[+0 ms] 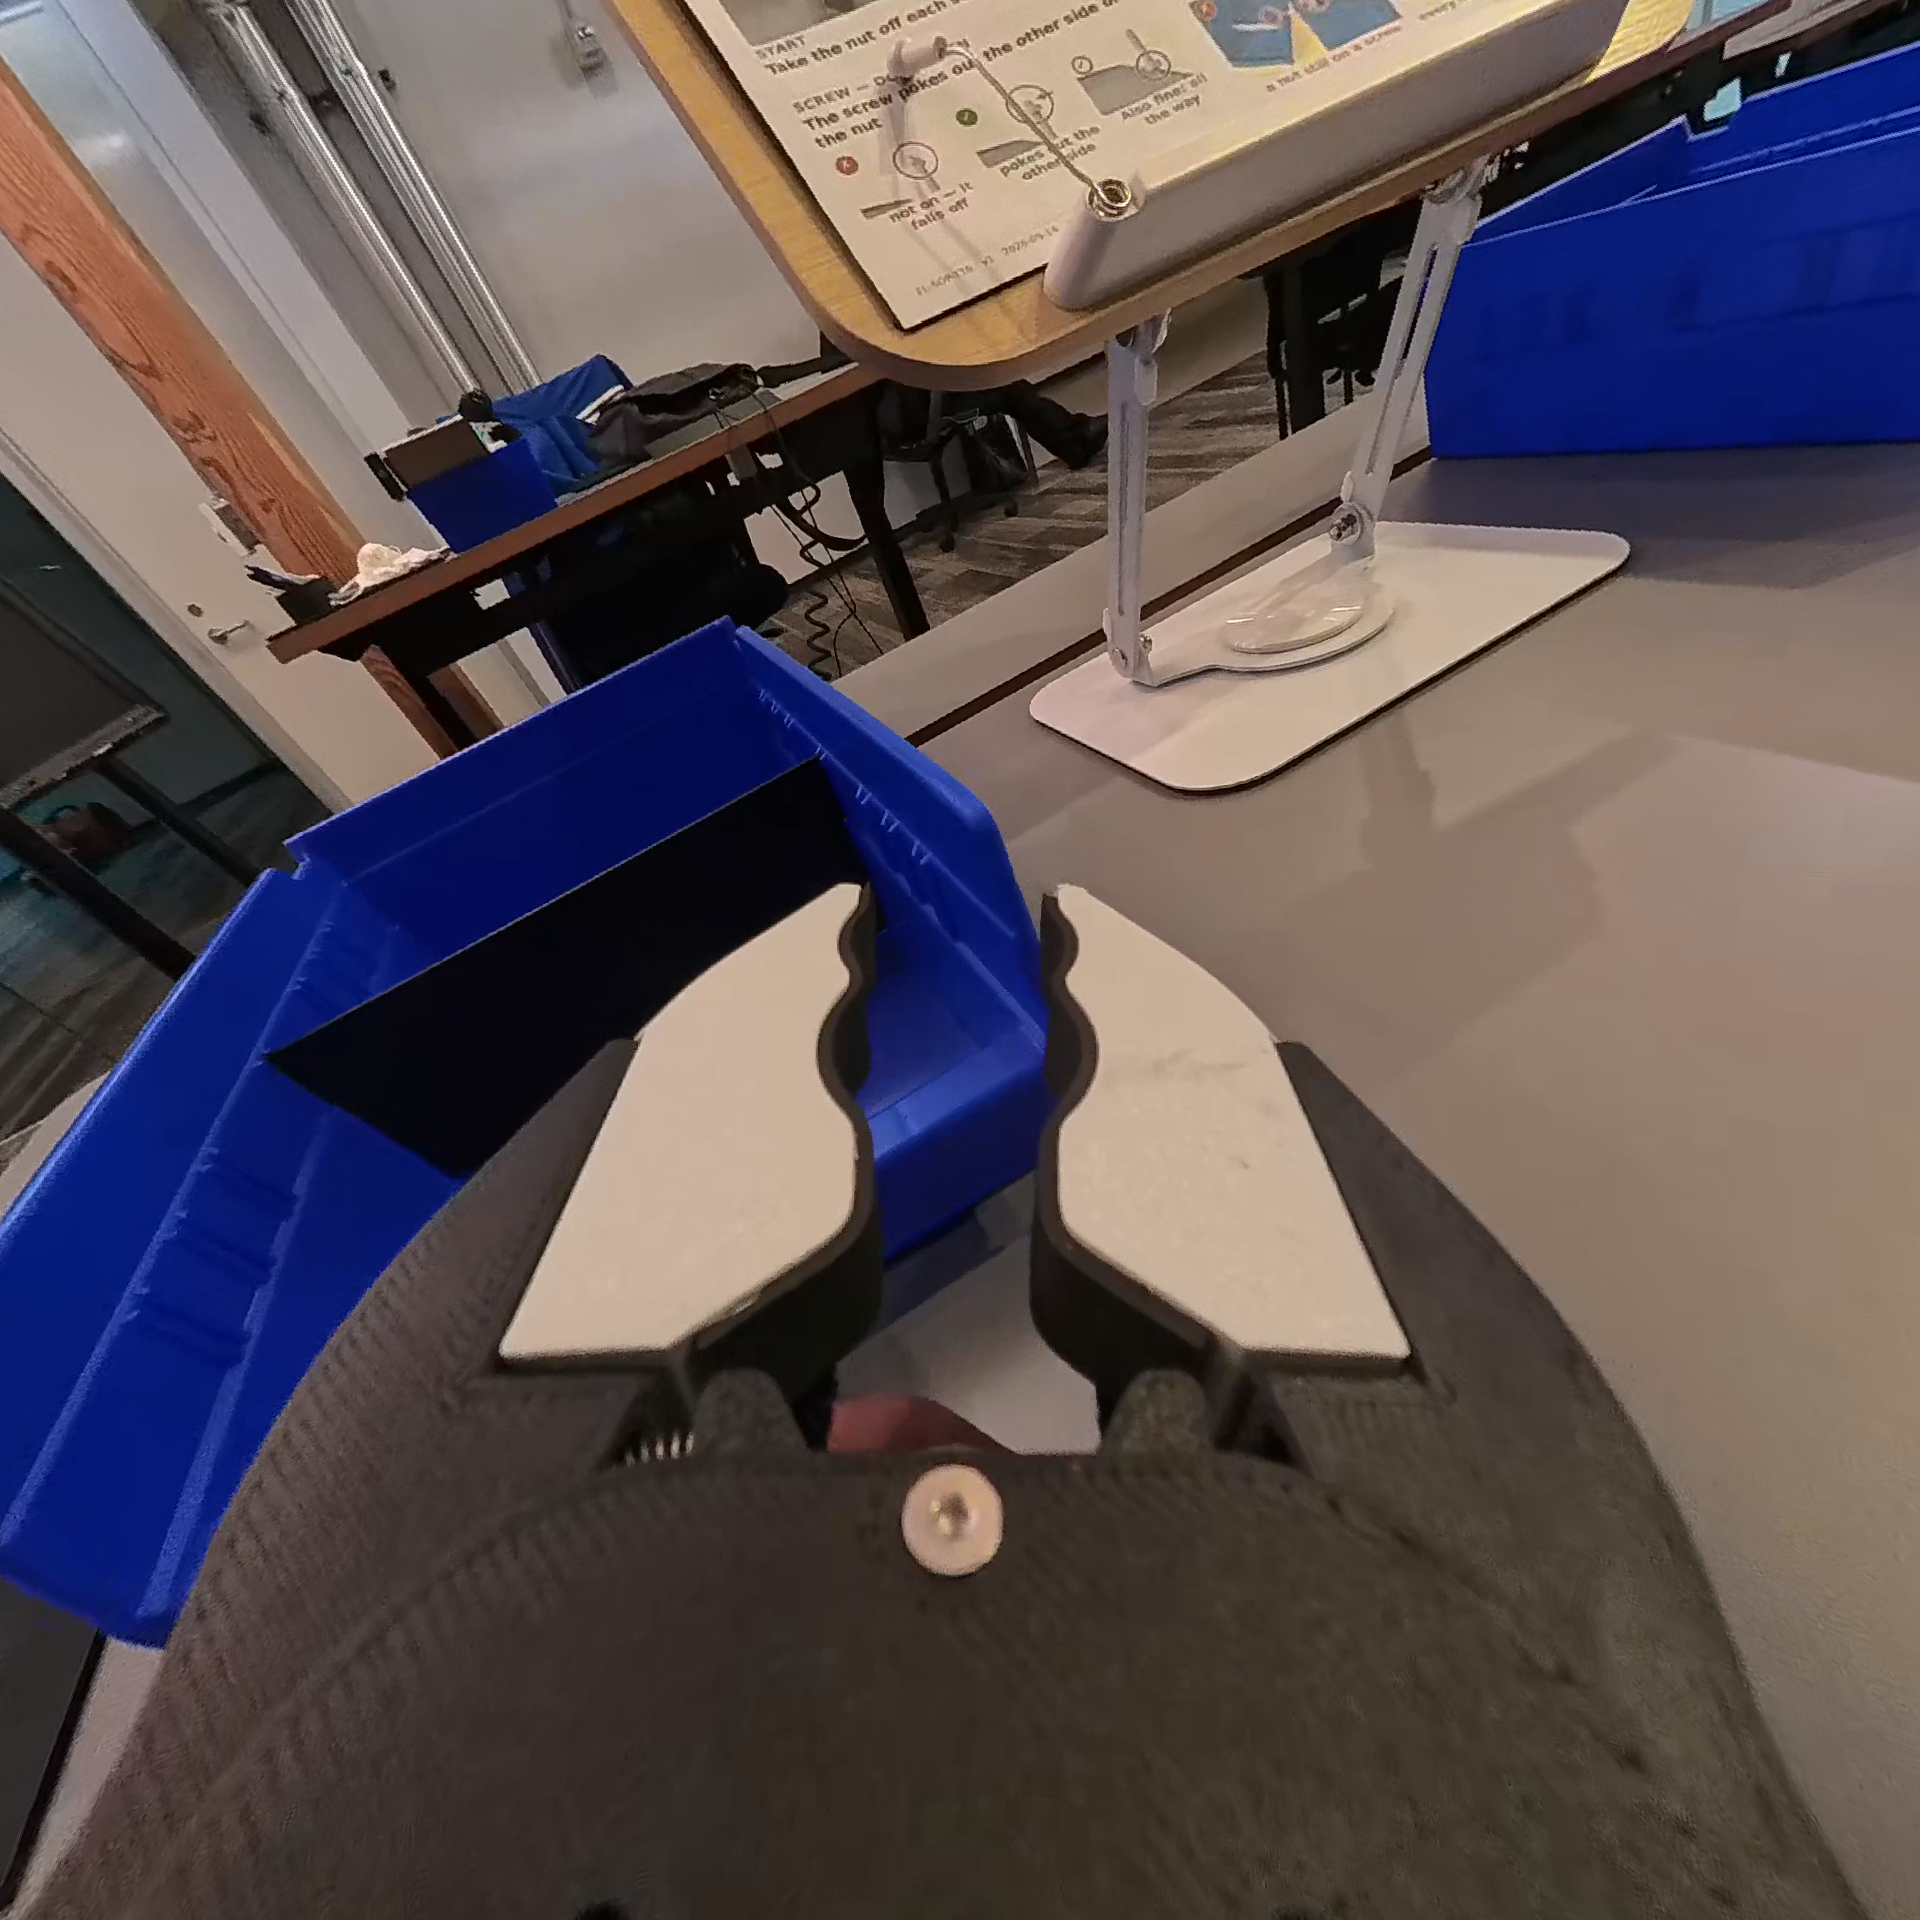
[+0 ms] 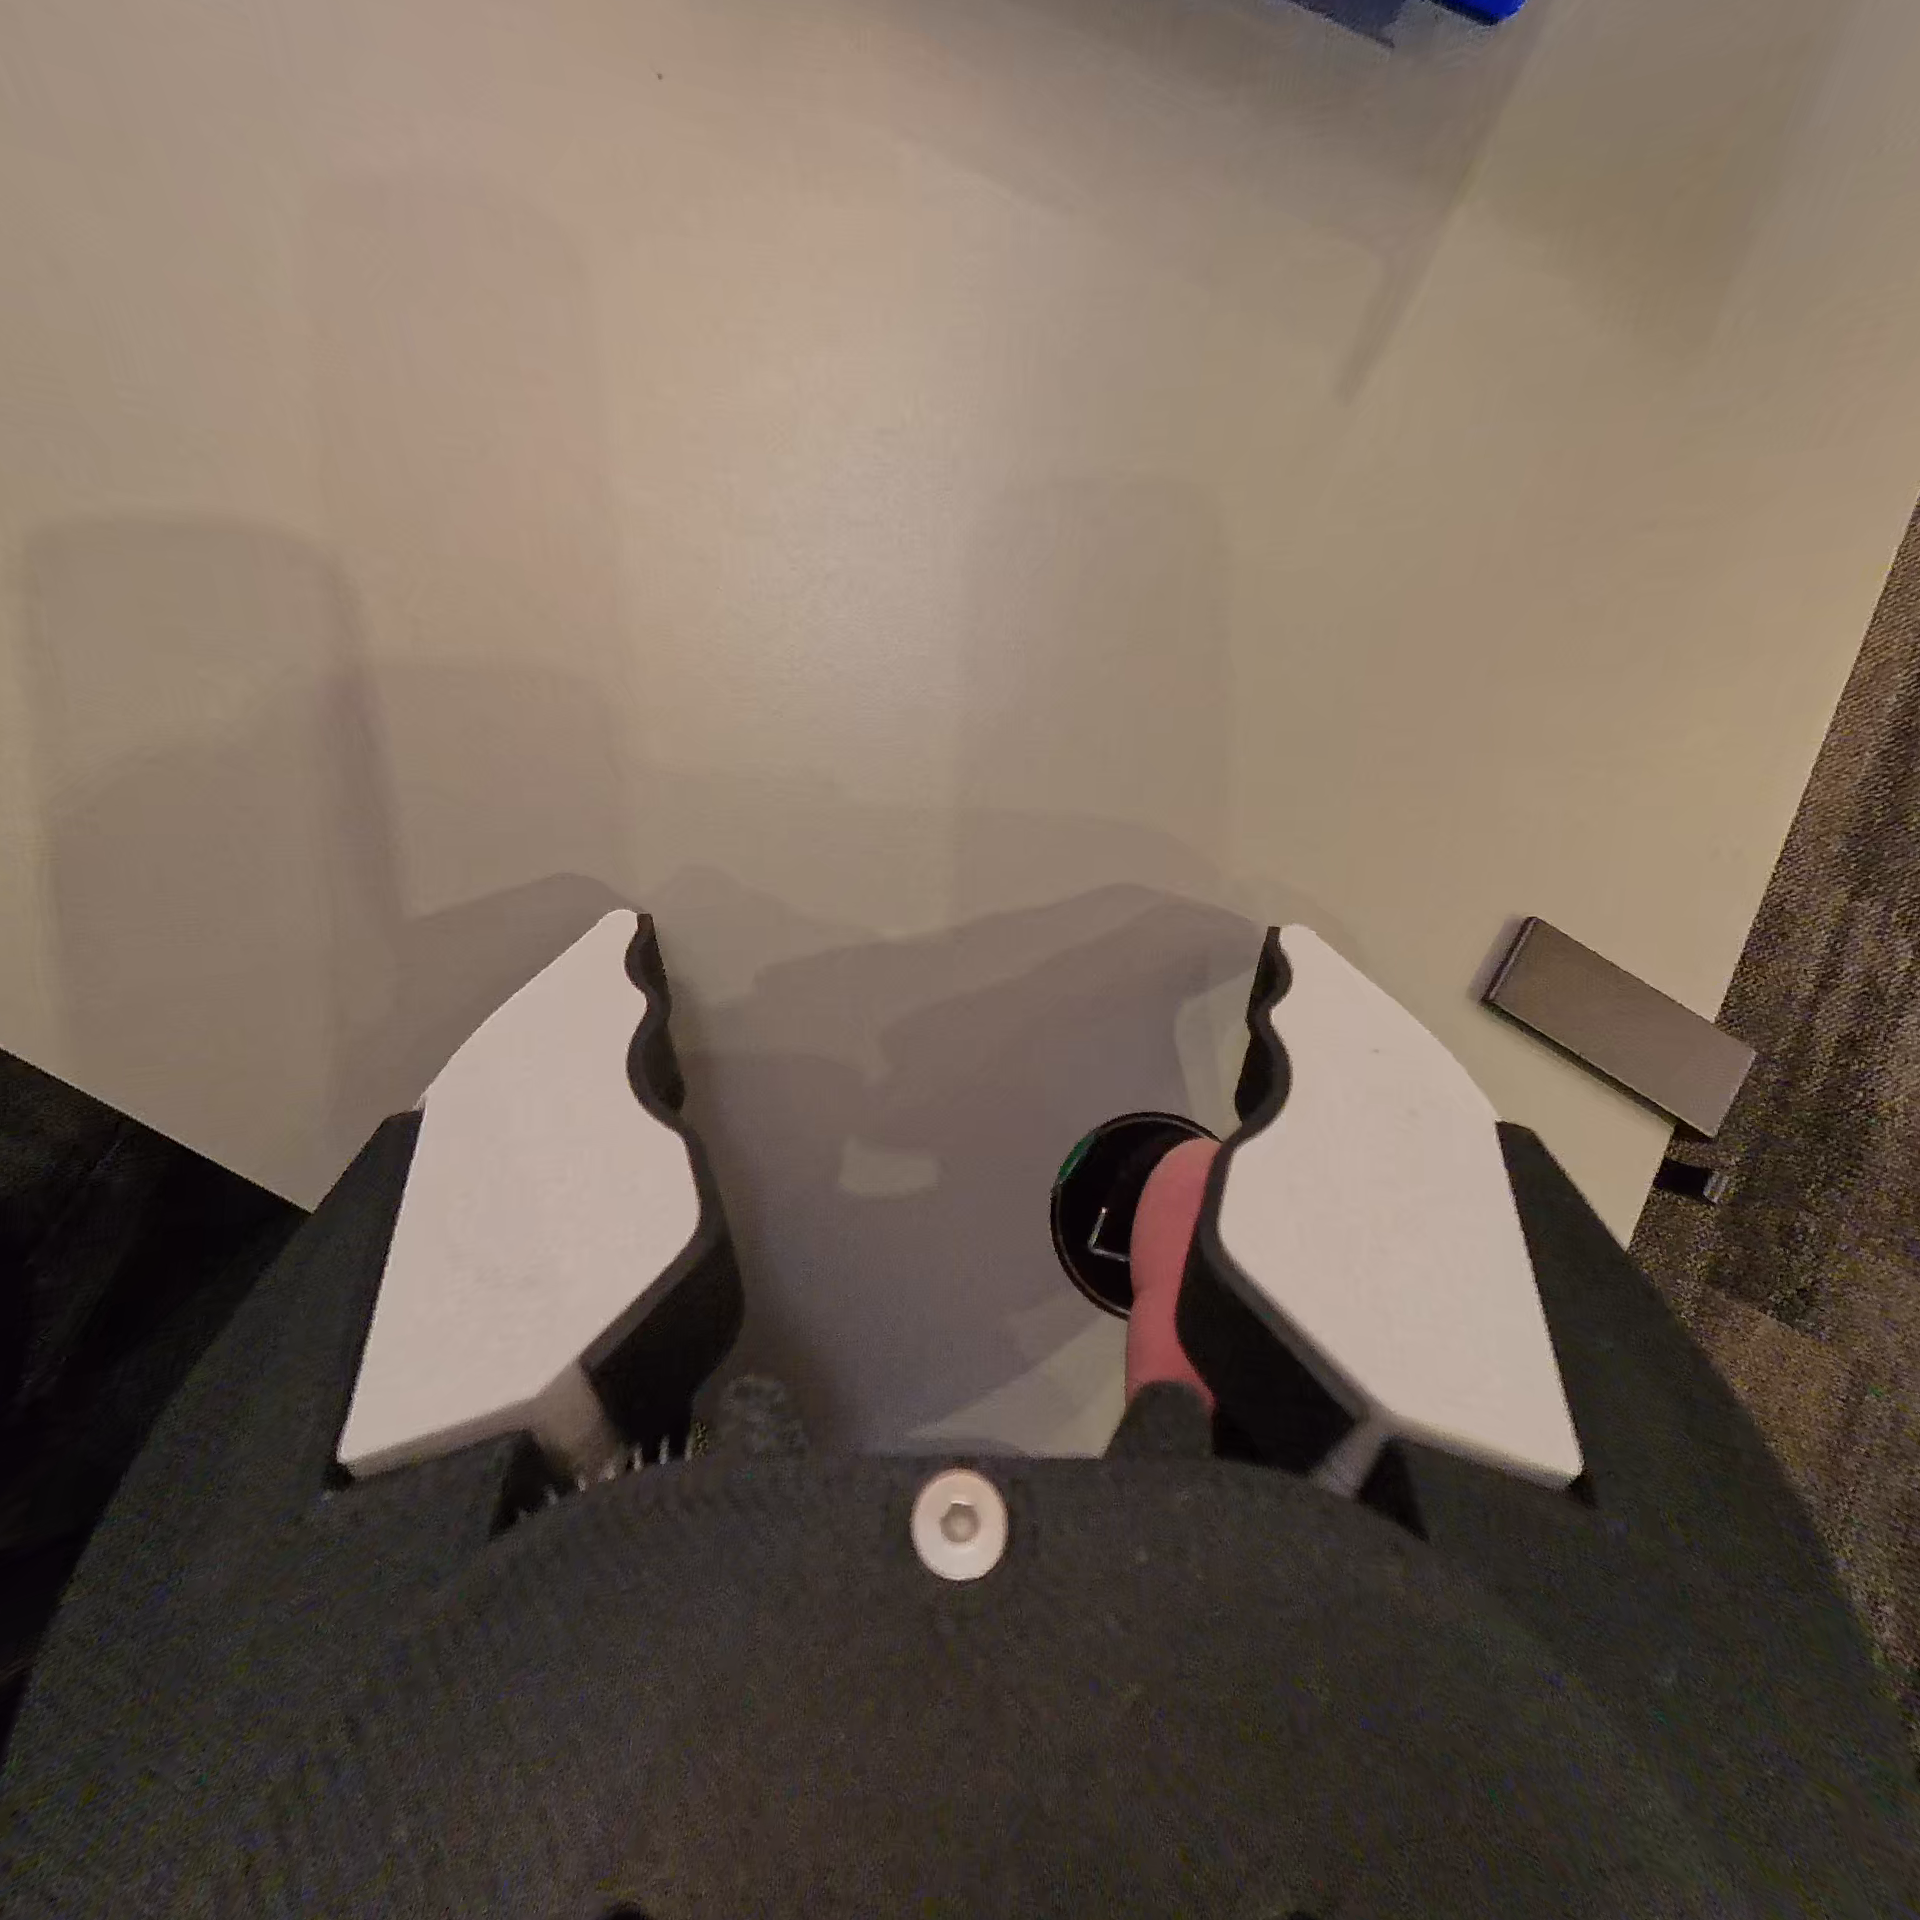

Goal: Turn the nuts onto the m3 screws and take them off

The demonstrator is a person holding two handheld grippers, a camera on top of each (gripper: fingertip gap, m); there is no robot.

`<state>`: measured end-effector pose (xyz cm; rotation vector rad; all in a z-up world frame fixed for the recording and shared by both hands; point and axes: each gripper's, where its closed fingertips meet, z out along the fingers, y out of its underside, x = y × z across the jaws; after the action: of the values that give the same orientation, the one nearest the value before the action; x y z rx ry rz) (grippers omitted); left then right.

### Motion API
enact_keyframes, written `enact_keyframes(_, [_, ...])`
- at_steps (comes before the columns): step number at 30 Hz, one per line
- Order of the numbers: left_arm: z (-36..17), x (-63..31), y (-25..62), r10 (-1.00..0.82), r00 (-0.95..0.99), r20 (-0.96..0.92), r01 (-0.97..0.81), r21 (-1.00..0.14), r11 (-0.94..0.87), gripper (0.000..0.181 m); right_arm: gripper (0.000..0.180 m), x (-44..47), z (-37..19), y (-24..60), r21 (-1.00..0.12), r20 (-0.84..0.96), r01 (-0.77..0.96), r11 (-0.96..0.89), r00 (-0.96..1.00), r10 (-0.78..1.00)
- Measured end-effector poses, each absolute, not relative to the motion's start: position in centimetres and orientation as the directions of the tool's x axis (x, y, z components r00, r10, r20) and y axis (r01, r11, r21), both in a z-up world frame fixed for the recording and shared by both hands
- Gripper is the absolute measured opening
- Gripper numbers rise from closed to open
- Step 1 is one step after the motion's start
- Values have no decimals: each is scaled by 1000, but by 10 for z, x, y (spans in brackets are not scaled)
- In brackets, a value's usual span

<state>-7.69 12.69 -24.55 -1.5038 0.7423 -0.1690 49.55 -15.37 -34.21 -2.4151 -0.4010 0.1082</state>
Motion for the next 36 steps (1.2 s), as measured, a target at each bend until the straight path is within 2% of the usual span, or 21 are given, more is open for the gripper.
enact_keyframes(25, [-283,-79,135,-584,774,-244,-303,-953,-3,32,103,496,-372,-153,-635,32,261,-727,949,313])
enact_keyframes(32, [-291,-88,133,-602,762,-238,-319,-947,-30,34,93,478,-345,-139,-763,53,239,-600,949,311])
enact_keyframes(36, [-282,-104,140,-578,779,-245,-321,-947,-31,35,105,484,-360,-140,-689,134,300,-660,947,291])
